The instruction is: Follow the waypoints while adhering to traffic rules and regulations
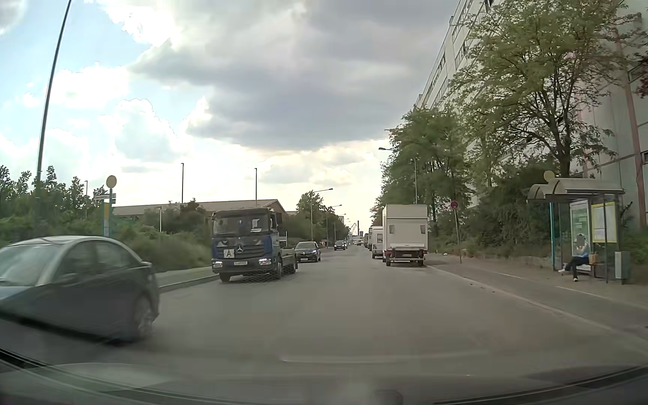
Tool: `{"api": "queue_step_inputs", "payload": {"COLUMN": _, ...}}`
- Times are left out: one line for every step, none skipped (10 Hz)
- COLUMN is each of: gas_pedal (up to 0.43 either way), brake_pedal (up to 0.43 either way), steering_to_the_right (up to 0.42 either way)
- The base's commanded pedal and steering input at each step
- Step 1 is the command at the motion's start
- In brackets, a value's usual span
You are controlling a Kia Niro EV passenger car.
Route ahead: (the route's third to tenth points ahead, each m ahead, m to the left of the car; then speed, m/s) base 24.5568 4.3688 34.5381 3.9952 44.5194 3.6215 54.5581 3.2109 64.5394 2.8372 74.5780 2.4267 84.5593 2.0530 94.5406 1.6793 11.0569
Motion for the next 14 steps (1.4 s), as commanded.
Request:
{"api": "queue_step_inputs", "payload": {"gas_pedal": 0.079, "brake_pedal": 0.03, "steering_to_the_right": -0.005}}
{"api": "queue_step_inputs", "payload": {"gas_pedal": 0.079, "brake_pedal": 0.03, "steering_to_the_right": -0.005}}
{"api": "queue_step_inputs", "payload": {"gas_pedal": 0.079, "brake_pedal": 0.03, "steering_to_the_right": -0.004}}
{"api": "queue_step_inputs", "payload": {"gas_pedal": 0.079, "brake_pedal": 0.03, "steering_to_the_right": -0.004}}
{"api": "queue_step_inputs", "payload": {"gas_pedal": 0.079, "brake_pedal": 0.03, "steering_to_the_right": -0.004}}
{"api": "queue_step_inputs", "payload": {"gas_pedal": 0.079, "brake_pedal": 0.03, "steering_to_the_right": -0.004}}
{"api": "queue_step_inputs", "payload": {"gas_pedal": 0.079, "brake_pedal": 0.03, "steering_to_the_right": -0.004}}
{"api": "queue_step_inputs", "payload": {"gas_pedal": 0.079, "brake_pedal": 0.03, "steering_to_the_right": -0.004}}
{"api": "queue_step_inputs", "payload": {"gas_pedal": 0.079, "brake_pedal": 0.03, "steering_to_the_right": -0.005}}
{"api": "queue_step_inputs", "payload": {"gas_pedal": 0.079, "brake_pedal": 0.03, "steering_to_the_right": -0.004}}
{"api": "queue_step_inputs", "payload": {"gas_pedal": 0.079, "brake_pedal": 0.03, "steering_to_the_right": -0.004}}
{"api": "queue_step_inputs", "payload": {"gas_pedal": 0.079, "brake_pedal": 0.03, "steering_to_the_right": -0.002}}
{"api": "queue_step_inputs", "payload": {"gas_pedal": 0.079, "brake_pedal": 0.03, "steering_to_the_right": 0.0}}
{"api": "queue_step_inputs", "payload": {"gas_pedal": 0.079, "brake_pedal": 0.03, "steering_to_the_right": 0.001}}
